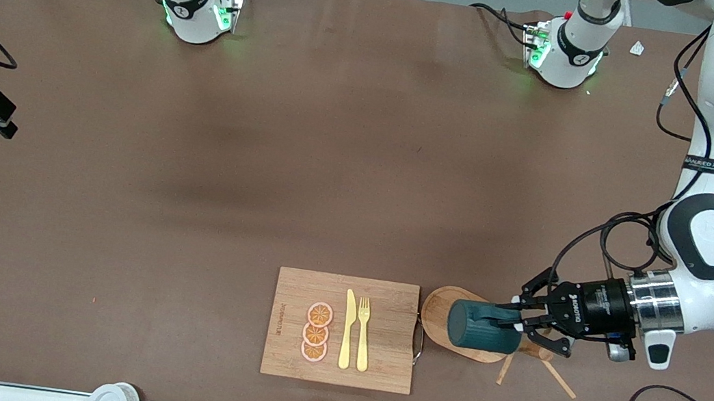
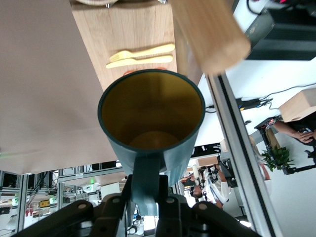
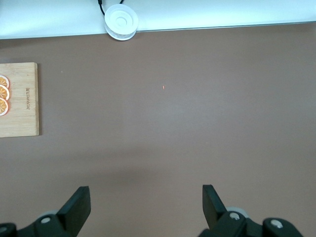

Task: Pass cup and hang on rack
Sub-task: 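Lower the mug handle onto a rack peg with the left gripper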

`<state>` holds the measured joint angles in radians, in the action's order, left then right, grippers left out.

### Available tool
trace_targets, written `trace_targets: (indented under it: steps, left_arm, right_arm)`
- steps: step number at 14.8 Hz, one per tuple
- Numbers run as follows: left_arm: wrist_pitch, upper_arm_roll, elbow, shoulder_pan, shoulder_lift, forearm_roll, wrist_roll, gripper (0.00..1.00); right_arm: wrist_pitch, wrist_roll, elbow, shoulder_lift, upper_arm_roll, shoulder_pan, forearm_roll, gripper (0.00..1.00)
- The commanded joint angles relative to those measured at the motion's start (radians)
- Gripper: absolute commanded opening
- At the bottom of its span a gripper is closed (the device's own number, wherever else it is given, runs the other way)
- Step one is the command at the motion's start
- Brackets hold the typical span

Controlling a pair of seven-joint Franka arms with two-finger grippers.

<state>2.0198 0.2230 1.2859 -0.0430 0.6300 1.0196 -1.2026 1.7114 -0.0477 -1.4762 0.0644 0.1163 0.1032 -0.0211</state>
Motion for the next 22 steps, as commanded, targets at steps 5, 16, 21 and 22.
trace_targets:
  steps: [5,16,21,22]
  left_arm:
    - [0.019,0.044,0.006,0.009,-0.007,0.022,0.012,0.00]
    - [0.054,0.029,0.012,-0.012,0.016,0.005,0.018,0.01]
    - [0.054,0.007,0.013,-0.048,0.019,0.002,0.008,0.01]
    - [0.054,0.007,0.016,-0.048,0.025,0.002,0.008,0.02]
  right_arm:
    - [-0.006,-0.006,0.013,0.003,-0.004,-0.007,-0.005,1.00]
    - [-0.006,-0.006,0.013,0.005,-0.004,-0.007,-0.014,1.00]
    - [-0.006,-0.006,0.013,0.003,-0.004,-0.007,-0.013,1.00]
    - [-0.006,-0.006,0.013,0.003,-0.004,-0.007,-0.013,1.00]
